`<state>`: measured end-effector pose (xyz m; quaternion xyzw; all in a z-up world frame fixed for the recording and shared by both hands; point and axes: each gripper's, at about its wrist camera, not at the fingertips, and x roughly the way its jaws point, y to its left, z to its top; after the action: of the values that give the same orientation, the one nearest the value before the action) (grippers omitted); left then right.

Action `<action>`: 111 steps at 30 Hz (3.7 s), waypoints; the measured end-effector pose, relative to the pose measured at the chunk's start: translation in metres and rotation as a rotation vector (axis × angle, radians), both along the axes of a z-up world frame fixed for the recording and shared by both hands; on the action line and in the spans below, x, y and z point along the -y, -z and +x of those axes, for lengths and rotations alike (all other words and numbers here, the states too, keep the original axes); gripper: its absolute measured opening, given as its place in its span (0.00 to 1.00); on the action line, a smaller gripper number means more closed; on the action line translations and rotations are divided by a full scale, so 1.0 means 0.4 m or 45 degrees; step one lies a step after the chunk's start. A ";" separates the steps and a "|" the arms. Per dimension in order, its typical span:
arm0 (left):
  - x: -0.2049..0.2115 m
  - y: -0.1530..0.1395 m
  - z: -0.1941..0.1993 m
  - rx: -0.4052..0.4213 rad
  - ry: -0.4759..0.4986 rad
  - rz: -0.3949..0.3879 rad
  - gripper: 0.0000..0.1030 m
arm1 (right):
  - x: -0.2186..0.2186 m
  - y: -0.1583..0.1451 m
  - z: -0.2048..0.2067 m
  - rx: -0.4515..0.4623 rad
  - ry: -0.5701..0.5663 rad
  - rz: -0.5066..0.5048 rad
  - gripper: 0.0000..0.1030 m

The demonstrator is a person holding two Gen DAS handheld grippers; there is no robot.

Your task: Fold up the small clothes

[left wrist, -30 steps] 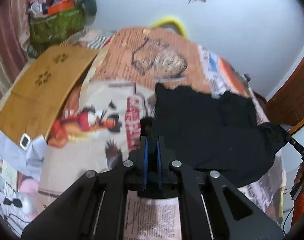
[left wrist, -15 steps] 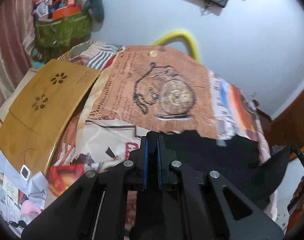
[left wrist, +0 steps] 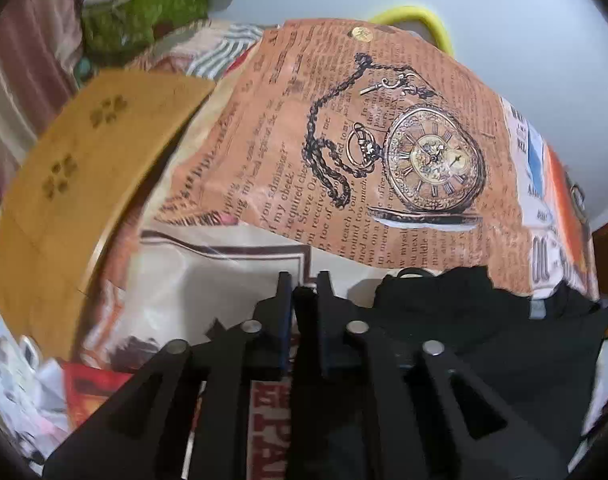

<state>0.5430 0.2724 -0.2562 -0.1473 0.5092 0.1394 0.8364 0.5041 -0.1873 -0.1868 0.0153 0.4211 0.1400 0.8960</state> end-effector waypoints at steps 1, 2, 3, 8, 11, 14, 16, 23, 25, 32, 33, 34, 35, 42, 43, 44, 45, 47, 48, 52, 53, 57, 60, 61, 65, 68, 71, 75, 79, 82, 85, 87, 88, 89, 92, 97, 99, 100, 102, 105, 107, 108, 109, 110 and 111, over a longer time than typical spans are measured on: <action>0.005 -0.010 -0.008 0.012 0.026 0.017 0.29 | 0.006 -0.003 -0.001 -0.029 0.003 0.021 0.19; 0.012 -0.027 -0.028 0.034 0.045 0.039 0.41 | 0.016 -0.005 -0.005 -0.061 0.001 0.049 0.31; 0.014 -0.042 -0.046 0.056 0.048 0.047 0.45 | 0.026 -0.012 -0.012 -0.075 -0.004 0.082 0.35; 0.022 -0.082 -0.156 0.077 0.110 0.030 0.52 | 0.072 -0.064 -0.118 -0.017 -0.053 0.145 0.42; 0.029 -0.083 -0.248 0.055 0.148 -0.005 0.54 | 0.076 -0.068 -0.194 -0.007 -0.097 0.116 0.43; 0.052 -0.070 -0.324 0.031 0.192 -0.015 0.55 | 0.076 -0.053 -0.279 -0.027 -0.133 0.094 0.50; 0.075 -0.058 -0.379 0.029 0.230 -0.011 0.58 | 0.081 -0.036 -0.325 -0.038 -0.141 0.100 0.55; 0.149 0.000 -0.437 -0.004 0.330 -0.022 0.56 | 0.074 0.078 -0.430 -0.170 -0.134 0.185 0.56; 0.156 0.017 -0.420 -0.021 0.312 -0.060 0.35 | 0.073 0.078 -0.437 -0.137 -0.100 0.238 0.58; 0.166 0.021 -0.436 -0.008 0.279 -0.103 0.08 | 0.024 0.076 -0.431 -0.169 -0.186 0.280 0.11; 0.165 0.017 -0.449 -0.005 0.275 -0.107 0.08 | 0.023 0.073 -0.436 -0.155 -0.189 0.251 0.10; 0.164 0.013 -0.462 -0.002 0.273 -0.113 0.07 | 0.027 0.070 -0.444 -0.147 -0.200 0.231 0.07; 0.163 0.009 -0.482 0.000 0.272 -0.116 0.07 | 0.031 0.067 -0.446 -0.148 -0.207 0.219 0.06; 0.191 0.005 -0.613 -0.015 0.310 -0.144 0.07 | 0.090 0.040 -0.483 -0.138 -0.237 0.177 0.05; 0.199 0.004 -0.636 -0.015 0.317 -0.154 0.07 | 0.094 0.039 -0.487 -0.135 -0.237 0.167 0.05; 0.211 0.004 -0.659 -0.019 0.327 -0.162 0.07 | 0.096 0.040 -0.492 -0.132 -0.238 0.158 0.05; 0.220 0.003 -0.677 -0.023 0.337 -0.167 0.07 | 0.101 0.037 -0.498 -0.125 -0.236 0.145 0.05; 0.232 -0.001 -0.712 -0.028 0.362 -0.174 0.07 | 0.113 0.037 -0.511 -0.119 -0.230 0.134 0.05; 0.241 -0.005 -0.731 -0.029 0.377 -0.174 0.07 | 0.122 0.036 -0.515 -0.123 -0.225 0.137 0.05; 0.271 -0.025 -0.780 -0.023 0.428 -0.177 0.07 | 0.157 0.039 -0.536 -0.127 -0.201 0.134 0.05; 0.281 -0.033 -0.786 -0.022 0.440 -0.155 0.08 | 0.167 0.043 -0.542 -0.131 -0.196 0.133 0.05; 0.304 -0.069 -0.793 -0.003 0.456 0.000 0.17 | 0.176 0.049 -0.561 -0.140 -0.183 0.105 0.06; 0.299 -0.105 -0.776 0.022 0.439 0.106 0.26 | 0.177 0.035 -0.581 -0.115 -0.152 0.072 0.13; 0.291 -0.116 -0.767 0.037 0.430 0.128 0.30 | 0.183 0.032 -0.586 -0.107 -0.138 0.066 0.22; 0.250 -0.148 -0.718 0.100 0.382 0.173 0.53 | 0.203 0.028 -0.611 -0.083 -0.084 0.104 0.48; 0.226 -0.145 -0.666 0.132 0.374 0.196 0.70 | 0.206 0.045 -0.615 -0.141 -0.075 0.193 0.48; 0.211 -0.105 -0.591 0.099 0.399 0.251 0.73 | 0.194 0.078 -0.611 -0.216 -0.078 0.285 0.48; 0.212 -0.037 -0.497 0.021 0.437 0.300 0.73 | 0.157 0.109 -0.595 -0.274 -0.097 0.313 0.48; 0.219 -0.018 -0.423 0.057 0.474 0.313 0.73 | 0.127 0.123 -0.573 -0.289 -0.113 0.317 0.48; 0.232 -0.023 -0.379 0.110 0.521 0.360 0.72 | 0.112 0.126 -0.558 -0.284 -0.117 0.316 0.48; 0.233 -0.021 -0.331 0.122 0.541 0.395 0.28 | 0.104 0.127 -0.551 -0.266 -0.117 0.310 0.48; 0.209 0.004 -0.285 0.049 0.497 0.350 0.05 | 0.105 0.127 -0.552 -0.253 -0.114 0.309 0.48; 0.187 0.019 -0.266 0.018 0.452 0.333 0.05 | 0.106 0.129 -0.553 -0.250 -0.114 0.311 0.48; 0.169 0.027 -0.258 0.008 0.416 0.329 0.05 | 0.106 0.129 -0.554 -0.249 -0.113 0.311 0.48; 0.117 0.021 -0.278 0.040 0.355 0.263 0.06 | 0.107 0.124 -0.561 -0.240 -0.114 0.297 0.48; 0.100 -0.020 -0.369 0.083 0.362 0.276 0.48 | 0.111 0.114 -0.559 -0.228 -0.110 0.247 0.48; 0.107 -0.043 -0.421 0.101 0.373 0.359 0.61 | 0.114 0.095 -0.562 -0.195 -0.103 0.223 0.48; 0.112 -0.050 -0.439 0.106 0.380 0.385 0.64 | 0.115 0.084 -0.562 -0.173 -0.103 0.212 0.48; 0.119 -0.067 -0.477 0.127 0.403 0.409 0.67 | 0.118 0.053 -0.561 -0.115 -0.102 0.187 0.48; 0.141 -0.077 -0.510 0.146 0.431 0.443 0.76 | 0.109 0.020 -0.532 -0.069 -0.124 0.163 0.51; 0.161 -0.070 -0.512 0.138 0.458 0.463 0.78 | 0.082 0.011 -0.498 -0.068 -0.168 0.139 0.53; 0.168 -0.067 -0.511 0.135 0.465 0.472 0.79 | 0.065 0.008 -0.486 -0.065 -0.199 0.127 0.53; 0.181 -0.057 -0.505 0.128 0.479 0.486 0.81 | 0.046 0.005 -0.477 -0.058 -0.231 0.114 0.53; 0.191 -0.047 -0.496 0.120 0.497 0.494 0.84 | 0.018 0.002 -0.463 -0.045 -0.278 0.101 0.53; 0.200 -0.036 -0.487 0.113 0.511 0.500 0.86 | -0.004 0.003 -0.452 -0.046 -0.319 0.095 0.53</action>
<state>0.3482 0.1923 -0.2418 0.1152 0.4543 0.0602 0.8813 0.3233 -0.1857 -0.1880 -0.0017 0.4304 0.2660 0.8626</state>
